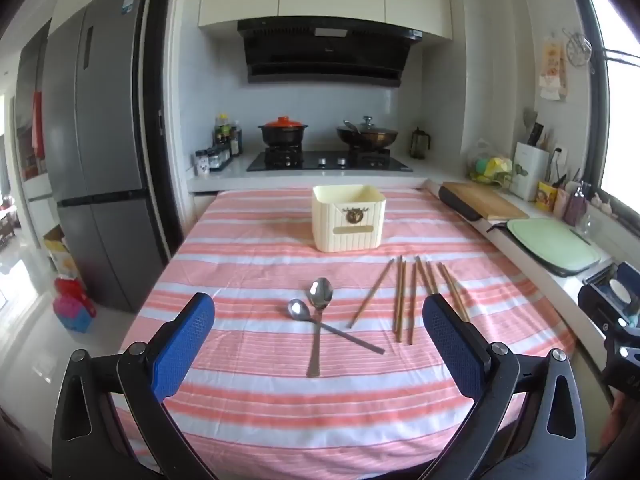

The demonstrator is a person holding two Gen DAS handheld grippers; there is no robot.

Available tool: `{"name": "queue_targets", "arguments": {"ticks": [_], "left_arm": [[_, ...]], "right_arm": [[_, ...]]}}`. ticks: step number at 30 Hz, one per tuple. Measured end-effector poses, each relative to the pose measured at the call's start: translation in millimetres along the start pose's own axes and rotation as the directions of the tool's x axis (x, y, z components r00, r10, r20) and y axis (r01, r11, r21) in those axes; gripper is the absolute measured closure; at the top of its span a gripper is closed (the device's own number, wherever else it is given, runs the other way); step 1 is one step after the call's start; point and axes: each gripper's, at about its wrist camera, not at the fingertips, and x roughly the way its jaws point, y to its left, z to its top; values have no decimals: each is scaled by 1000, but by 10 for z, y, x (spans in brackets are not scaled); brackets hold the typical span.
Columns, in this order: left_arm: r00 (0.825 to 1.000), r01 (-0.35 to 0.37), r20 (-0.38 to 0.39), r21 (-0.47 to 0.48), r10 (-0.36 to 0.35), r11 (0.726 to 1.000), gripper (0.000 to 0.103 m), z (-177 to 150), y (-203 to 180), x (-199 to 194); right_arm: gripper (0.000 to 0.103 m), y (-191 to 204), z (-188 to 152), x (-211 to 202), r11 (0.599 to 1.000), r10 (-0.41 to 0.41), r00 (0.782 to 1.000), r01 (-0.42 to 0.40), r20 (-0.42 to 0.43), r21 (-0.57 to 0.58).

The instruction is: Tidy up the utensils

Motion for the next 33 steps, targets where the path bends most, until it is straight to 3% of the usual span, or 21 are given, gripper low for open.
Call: {"name": "queue_targets", "arguments": {"ticks": [33], "left_arm": [[1000,9,10,14,-9,1000,0,1,-51,-62]], "right_arm": [[0,-58,-20,-54,1000,-3,1000,3,14,13]]}}
